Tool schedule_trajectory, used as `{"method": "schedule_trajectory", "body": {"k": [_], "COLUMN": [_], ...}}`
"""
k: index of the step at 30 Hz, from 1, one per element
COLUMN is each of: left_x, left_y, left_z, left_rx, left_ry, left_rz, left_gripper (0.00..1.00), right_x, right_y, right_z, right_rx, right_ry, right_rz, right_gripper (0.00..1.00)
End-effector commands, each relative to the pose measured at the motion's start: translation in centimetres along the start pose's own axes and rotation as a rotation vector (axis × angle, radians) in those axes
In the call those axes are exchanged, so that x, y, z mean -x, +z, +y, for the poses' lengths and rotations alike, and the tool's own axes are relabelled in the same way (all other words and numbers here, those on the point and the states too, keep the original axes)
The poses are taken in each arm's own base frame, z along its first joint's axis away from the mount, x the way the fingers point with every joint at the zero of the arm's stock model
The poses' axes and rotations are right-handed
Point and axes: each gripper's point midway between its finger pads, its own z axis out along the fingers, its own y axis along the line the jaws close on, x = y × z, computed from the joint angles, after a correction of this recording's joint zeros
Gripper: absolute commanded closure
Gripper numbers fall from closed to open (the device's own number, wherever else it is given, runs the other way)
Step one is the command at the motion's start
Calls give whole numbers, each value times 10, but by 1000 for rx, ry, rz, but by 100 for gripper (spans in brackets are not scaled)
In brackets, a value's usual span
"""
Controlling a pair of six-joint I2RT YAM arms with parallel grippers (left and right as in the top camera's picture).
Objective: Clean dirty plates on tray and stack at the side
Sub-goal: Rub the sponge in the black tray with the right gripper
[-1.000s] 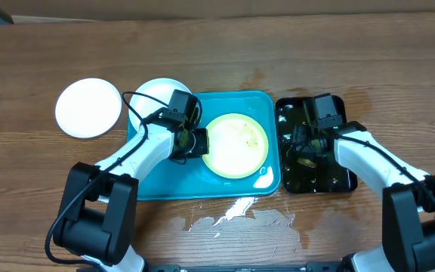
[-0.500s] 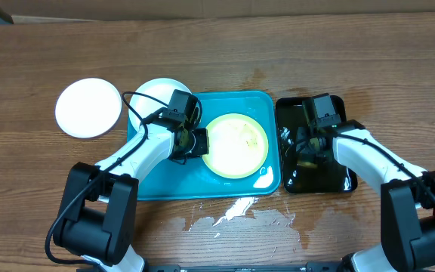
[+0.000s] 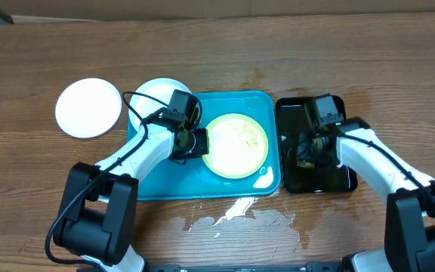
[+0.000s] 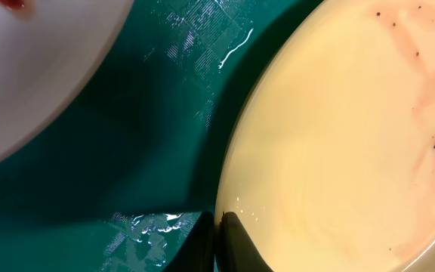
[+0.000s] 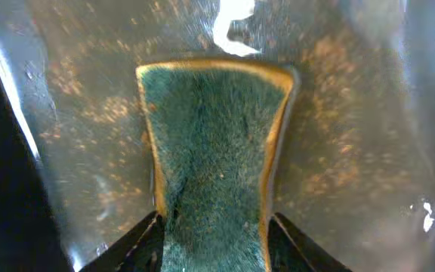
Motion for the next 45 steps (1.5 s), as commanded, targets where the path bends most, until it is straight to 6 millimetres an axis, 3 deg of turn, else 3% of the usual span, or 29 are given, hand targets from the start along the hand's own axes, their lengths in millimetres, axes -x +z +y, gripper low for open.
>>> {"method": "schedule_trajectory", "body": {"k": [1,4,6,9,14,27,35,45], "left_x": [-4,-4,-4,-4,-4,-11,-12,-11], "left_y": [7,7,7,7,7,6,6,6], "left_z": [5,5,5,5,5,7,7,7], "left_rx": [12,12,12,12,12,23,21,19], "left_ry": [23,23,23,23,23,21,21,20], "left_rz": [29,29,29,29,29,57,60,59], "left_gripper": [91,89,88,85,78,75,76,75], "right_x": [-9,-8,-3,6,21,5,13,-1], "right_y": [5,7,1,-15,-30,9,0,-2], "right_z": [0,-1,1,4,10,3,5,-2], "right_rx": [21,21,22,21,34,25,24,-10], "right_ry": [27,27,28,24,26,26,27,23], "right_rz": [-2,-12,-14,-12,-40,-47,-54,9], "right_gripper": [64,88,96,74,52,50,50,47]}}
